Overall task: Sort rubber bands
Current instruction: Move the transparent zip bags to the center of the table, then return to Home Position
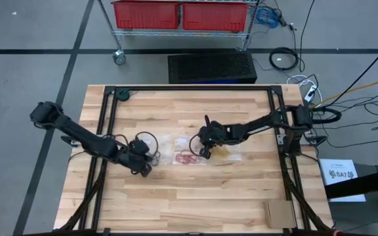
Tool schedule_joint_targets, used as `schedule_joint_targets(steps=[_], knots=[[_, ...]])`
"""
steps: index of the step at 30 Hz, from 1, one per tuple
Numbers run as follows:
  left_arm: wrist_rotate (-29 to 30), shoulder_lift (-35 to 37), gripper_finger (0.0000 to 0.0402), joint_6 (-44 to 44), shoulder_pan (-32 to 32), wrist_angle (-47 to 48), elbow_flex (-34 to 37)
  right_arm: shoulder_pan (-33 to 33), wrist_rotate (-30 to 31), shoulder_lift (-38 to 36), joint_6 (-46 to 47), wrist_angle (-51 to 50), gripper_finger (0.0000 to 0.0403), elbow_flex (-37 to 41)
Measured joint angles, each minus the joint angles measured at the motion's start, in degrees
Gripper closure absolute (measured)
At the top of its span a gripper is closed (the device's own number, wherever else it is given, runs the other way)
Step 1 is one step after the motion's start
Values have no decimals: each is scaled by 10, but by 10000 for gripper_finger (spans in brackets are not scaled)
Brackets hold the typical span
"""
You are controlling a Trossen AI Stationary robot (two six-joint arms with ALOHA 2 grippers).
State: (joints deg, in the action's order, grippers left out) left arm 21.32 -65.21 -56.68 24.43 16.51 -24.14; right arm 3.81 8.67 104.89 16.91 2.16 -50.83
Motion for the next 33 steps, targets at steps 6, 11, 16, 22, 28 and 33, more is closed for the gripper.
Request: schedule_joint_targets(steps=[6,11,16,22,28,33], knots=[[37,39,400,34,-5,7,0,4,2,-17,-57,-3,403,-7],[39,64,400,90,-34,3,0,4,2,-48,-97,-7,403,-20],[55,98,400,220,-71,-28,0,3,2,-107,-155,-19,403,-21],[115,183,400,391,-95,-89,0,-14,3,-216,-203,-41,403,8],[115,265,400,459,-111,-108,12,-28,7,-354,-189,14,403,132],[28,295,400,542,-144,-195,38,-44,20,-473,-174,89,403,246]])
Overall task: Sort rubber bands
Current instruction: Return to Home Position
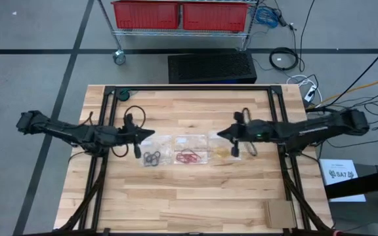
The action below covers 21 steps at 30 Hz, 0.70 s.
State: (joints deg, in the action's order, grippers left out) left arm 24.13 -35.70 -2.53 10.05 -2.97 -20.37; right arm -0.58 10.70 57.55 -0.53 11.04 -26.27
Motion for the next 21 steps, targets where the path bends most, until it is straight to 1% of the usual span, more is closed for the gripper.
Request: schedule_joint_targets(steps=[2,4,7,11,15,18,21], knots=[[-38,9,400,17,-21,-4,1,1,-2,-59,-7,52,403,45],[-45,19,400,34,-44,-4,2,1,-2,-124,-19,88,403,89],[-66,36,400,61,-84,-6,2,1,-2,-223,-30,103,403,142],[-115,33,400,64,-147,-6,2,9,3,-329,-42,92,403,188],[-154,19,400,61,-196,-8,2,14,1,-400,-48,47,403,197],[-157,28,400,65,-211,-2,3,14,0,-445,-49,5,403,197],[-156,67,400,74,-214,8,3,14,-1,-486,-50,-37,403,197]])
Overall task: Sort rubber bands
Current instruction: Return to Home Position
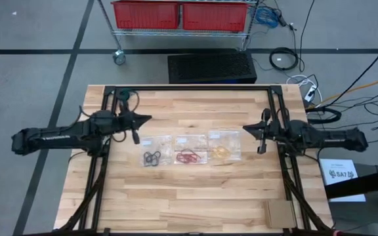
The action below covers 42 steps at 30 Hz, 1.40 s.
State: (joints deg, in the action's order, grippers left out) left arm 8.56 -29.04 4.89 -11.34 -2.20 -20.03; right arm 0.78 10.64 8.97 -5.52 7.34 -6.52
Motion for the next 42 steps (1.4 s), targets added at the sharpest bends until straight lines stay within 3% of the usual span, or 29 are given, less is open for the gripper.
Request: schedule_joint_targets(steps=[6,11,18,24,29,42], knots=[[-6,113,400,-1,0,-21,69,1,10,-89,-28,-51,403,0],[-6,170,400,0,-5,-48,126,1,14,-89,-33,-69,403,-1],[-25,291,400,-1,-9,98,125,1,13,-89,-19,-114,403,0],[-42,290,400,-14,-10,89,140,-1,11,-89,-7,-126,403,1],[-71,290,400,-11,-10,-19,188,6,16,-83,8,-49,403,57],[-55,290,400,-28,-10,10,196,26,-2,-77,1,-51,403,57]])
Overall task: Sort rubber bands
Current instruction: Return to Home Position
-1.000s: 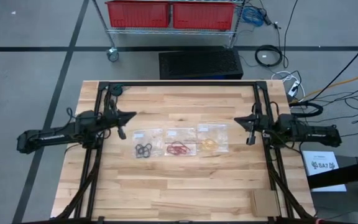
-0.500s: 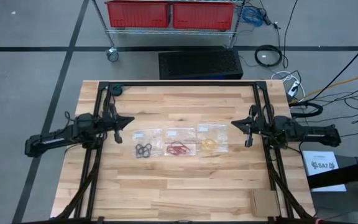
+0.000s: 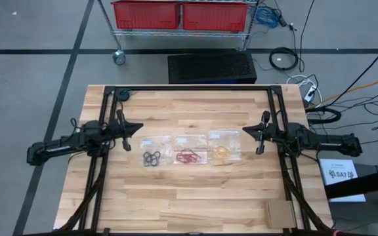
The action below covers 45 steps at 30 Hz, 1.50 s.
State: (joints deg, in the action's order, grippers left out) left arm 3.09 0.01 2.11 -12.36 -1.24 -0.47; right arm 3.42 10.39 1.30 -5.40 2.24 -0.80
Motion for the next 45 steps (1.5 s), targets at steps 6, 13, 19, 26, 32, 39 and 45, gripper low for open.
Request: schedule_joint_targets(steps=[6,13,19,26,32,39,45], knots=[[0,0,400,3,0,-1,0,0,5,17,-16,1,403,0],[3,0,400,12,0,-1,0,0,20,2,-30,-4,403,-4],[4,0,400,13,0,0,0,0,12,-12,-36,-10,403,-6],[4,0,400,13,0,1,0,0,-2,-12,-38,-2,403,-1],[4,-1,400,17,0,1,0,0,1,-11,-32,-2,403,-1],[4,-1,400,14,0,1,0,0,0,-11,-25,-2,403,-1],[4,-1,400,14,0,1,1,0,0,-10,1,-2,403,-1]])
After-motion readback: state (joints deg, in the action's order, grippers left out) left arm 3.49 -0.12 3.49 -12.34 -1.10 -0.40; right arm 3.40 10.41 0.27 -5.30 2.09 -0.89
